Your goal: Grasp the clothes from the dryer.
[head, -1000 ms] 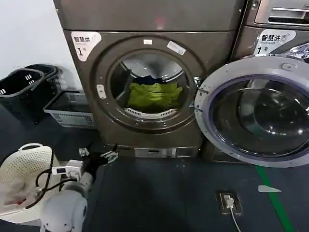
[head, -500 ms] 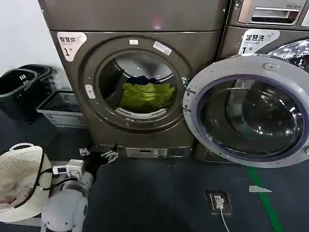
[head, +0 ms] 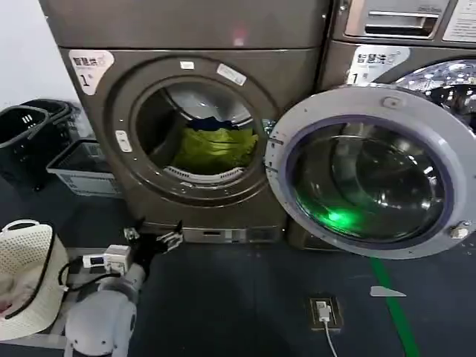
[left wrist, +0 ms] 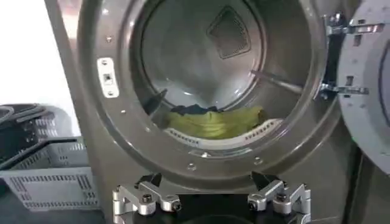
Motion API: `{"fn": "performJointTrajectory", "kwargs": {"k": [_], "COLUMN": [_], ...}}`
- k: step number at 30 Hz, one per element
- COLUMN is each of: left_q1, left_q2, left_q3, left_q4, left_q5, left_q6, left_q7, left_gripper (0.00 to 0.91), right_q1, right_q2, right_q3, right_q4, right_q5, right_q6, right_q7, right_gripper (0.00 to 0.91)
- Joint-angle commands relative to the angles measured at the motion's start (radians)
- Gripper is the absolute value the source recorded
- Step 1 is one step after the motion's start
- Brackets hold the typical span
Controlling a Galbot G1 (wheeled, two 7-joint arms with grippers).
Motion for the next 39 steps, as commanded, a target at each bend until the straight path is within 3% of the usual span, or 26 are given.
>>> {"fn": "performJointTrajectory", "kwargs": {"k": [1,39], "left_q1": [-0.005,-0.015], "left_q2": [0.000,-0.004], "left_q3": [0.001,0.017], "left_q4": [0.006,0.022], "left_q5": [0.002,0.005], "left_q6": [0.049,0.049], "left_q7": [0.012,-0.005], "left_gripper": [0.907,0.907], "right_q1": [0.000,0.002], "right_q2": [0.002,0.007], "right_q3": [0.002,0.001], "right_q4": [-0.001,-0.008], "right_q5": [0.026,0.040], "right_q6": [0.031,0.035], "right_q7": [0.028,0.047], "right_gripper": [0.907,0.907]}}
